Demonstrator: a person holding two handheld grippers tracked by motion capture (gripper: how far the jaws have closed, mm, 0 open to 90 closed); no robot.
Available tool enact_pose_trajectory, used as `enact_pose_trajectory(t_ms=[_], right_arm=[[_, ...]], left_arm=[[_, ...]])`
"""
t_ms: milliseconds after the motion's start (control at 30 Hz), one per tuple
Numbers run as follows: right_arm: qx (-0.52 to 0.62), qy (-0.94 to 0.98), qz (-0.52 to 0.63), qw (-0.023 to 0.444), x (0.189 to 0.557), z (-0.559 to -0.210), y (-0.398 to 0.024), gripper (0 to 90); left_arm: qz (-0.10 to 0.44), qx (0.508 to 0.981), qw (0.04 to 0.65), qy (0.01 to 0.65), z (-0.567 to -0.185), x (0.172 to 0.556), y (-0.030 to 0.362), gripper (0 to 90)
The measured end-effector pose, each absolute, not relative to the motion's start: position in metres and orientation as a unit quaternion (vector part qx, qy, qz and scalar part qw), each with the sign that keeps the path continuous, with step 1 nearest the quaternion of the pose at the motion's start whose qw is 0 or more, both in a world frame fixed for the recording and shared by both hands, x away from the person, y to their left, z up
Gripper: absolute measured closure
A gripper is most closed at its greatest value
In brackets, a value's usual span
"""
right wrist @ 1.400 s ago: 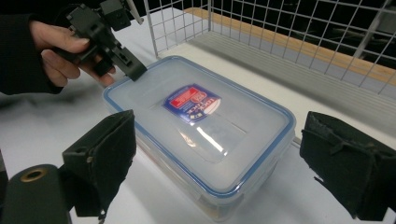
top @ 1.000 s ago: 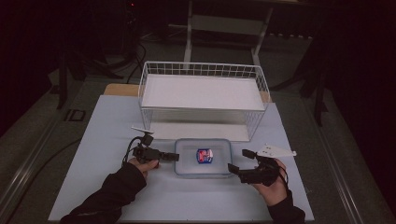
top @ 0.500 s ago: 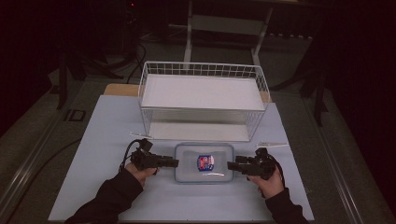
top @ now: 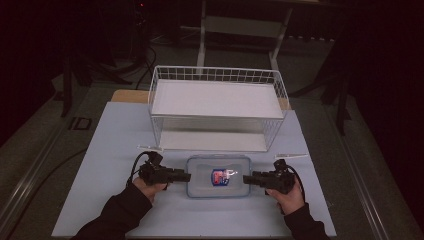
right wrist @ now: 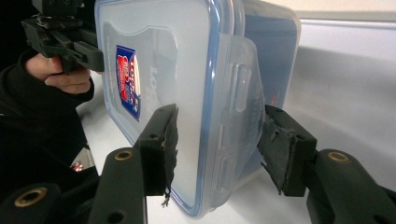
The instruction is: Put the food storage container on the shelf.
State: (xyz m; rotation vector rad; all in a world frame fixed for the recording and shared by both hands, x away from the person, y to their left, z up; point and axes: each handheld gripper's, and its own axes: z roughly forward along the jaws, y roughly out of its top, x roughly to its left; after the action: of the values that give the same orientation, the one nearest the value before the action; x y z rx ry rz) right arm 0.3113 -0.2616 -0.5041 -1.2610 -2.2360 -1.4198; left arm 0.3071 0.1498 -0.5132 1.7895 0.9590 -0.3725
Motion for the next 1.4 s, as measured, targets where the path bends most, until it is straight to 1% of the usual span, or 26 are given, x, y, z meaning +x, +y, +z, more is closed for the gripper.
enact_pose_trajectory(t_ms=[33, 67, 100, 133, 167, 233, 300, 333, 500, 733, 1067, 1400], right_arm=[[-0.428, -0.758, -0.481, 0.104, 0.311, -0.504, -0.262, 48.4], [-0.423, -0.759, -0.486, 0.093, 0.312, -0.501, -0.261, 48.4], [-0.420, -0.759, -0.489, 0.087, 0.312, -0.498, -0.261, 48.5], [-0.419, -0.760, -0.490, 0.083, 0.313, -0.495, -0.260, 48.5], [-0.419, -0.760, -0.490, 0.083, 0.313, -0.495, -0.260, 48.5], [-0.412, -0.760, -0.497, 0.070, 0.317, -0.490, -0.258, 48.4], [-0.407, -0.760, -0.504, 0.057, 0.322, -0.485, -0.257, 48.5], [-0.402, -0.762, -0.505, 0.048, 0.325, -0.483, -0.256, 48.6], [-0.396, -0.763, -0.510, 0.032, 0.342, -0.481, -0.254, 48.6], [-0.383, -0.765, -0.517, -0.001, 0.365, -0.477, -0.254, 48.5], [-0.398, -0.745, -0.534, -0.025, 0.385, -0.490, -0.259, 47.9], [-0.415, -0.742, -0.526, -0.031, 0.396, -0.497, -0.257, 47.6]], left_arm=[[-0.155, 0.744, 0.513, 0.399, -0.513, 0.307, 0.150, 59.2], [-0.140, 0.746, 0.519, 0.394, -0.508, 0.308, 0.150, 59.1], [-0.140, 0.746, 0.519, 0.394, -0.508, 0.308, 0.150, 59.0], [-0.119, 0.749, 0.524, 0.388, -0.502, 0.309, 0.150, 58.8], [-0.119, 0.749, 0.524, 0.388, -0.502, 0.309, 0.150, 58.7], [-0.095, 0.752, 0.532, 0.378, -0.496, 0.313, 0.150, 58.5], [-0.082, 0.743, 0.544, 0.381, -0.494, 0.319, 0.151, 58.5], [-0.075, 0.743, 0.547, 0.379, -0.493, 0.321, 0.151, 58.3], [-0.062, 0.733, 0.553, 0.391, -0.495, 0.334, 0.149, 58.0], [-0.019, 0.727, 0.566, 0.388, -0.499, 0.352, 0.143, 56.6], [0.007, 0.710, 0.577, 0.403, -0.511, 0.373, 0.132, 55.3], [0.007, 0.696, 0.583, 0.419, -0.518, 0.381, 0.130, 54.8]])
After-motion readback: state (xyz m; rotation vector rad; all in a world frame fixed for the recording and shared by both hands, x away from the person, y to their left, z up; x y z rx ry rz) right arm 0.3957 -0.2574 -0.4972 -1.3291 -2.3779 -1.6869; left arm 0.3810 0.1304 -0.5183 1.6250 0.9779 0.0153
